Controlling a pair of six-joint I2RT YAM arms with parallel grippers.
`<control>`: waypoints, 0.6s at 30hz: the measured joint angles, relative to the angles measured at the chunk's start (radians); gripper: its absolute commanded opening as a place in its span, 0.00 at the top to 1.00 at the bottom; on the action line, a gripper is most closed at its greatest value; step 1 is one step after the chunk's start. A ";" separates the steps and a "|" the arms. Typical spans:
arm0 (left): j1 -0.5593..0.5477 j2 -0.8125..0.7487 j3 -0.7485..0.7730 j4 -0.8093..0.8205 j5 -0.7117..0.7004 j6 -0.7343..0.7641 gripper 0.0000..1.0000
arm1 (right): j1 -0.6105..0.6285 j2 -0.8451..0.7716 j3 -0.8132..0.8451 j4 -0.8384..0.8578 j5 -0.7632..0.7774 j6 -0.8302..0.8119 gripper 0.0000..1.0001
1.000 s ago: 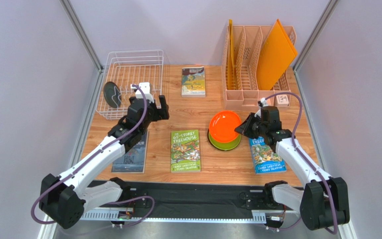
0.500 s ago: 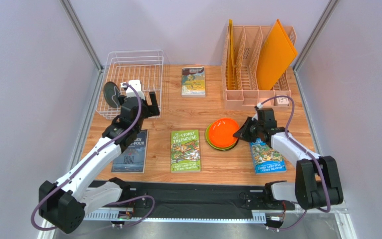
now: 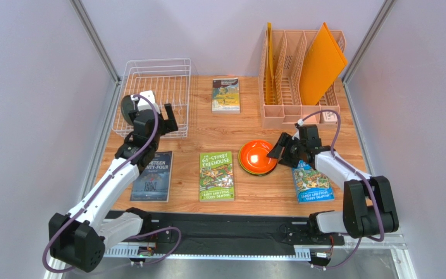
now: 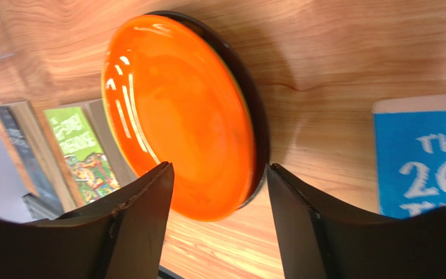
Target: Unload the plates from the dish rack
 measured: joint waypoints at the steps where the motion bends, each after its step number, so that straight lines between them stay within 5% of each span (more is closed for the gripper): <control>1: 0.014 0.005 0.000 0.000 0.008 0.000 0.00 | 0.001 0.000 0.013 -0.033 0.018 -0.010 0.33; 13: 0.330 0.172 0.067 0.020 0.079 0.000 0.02 | 0.002 -0.228 0.108 -0.222 0.207 -0.080 0.30; 18: 0.429 0.269 0.108 0.064 0.108 0.002 0.03 | 0.002 -0.208 0.154 -0.222 0.214 -0.096 0.30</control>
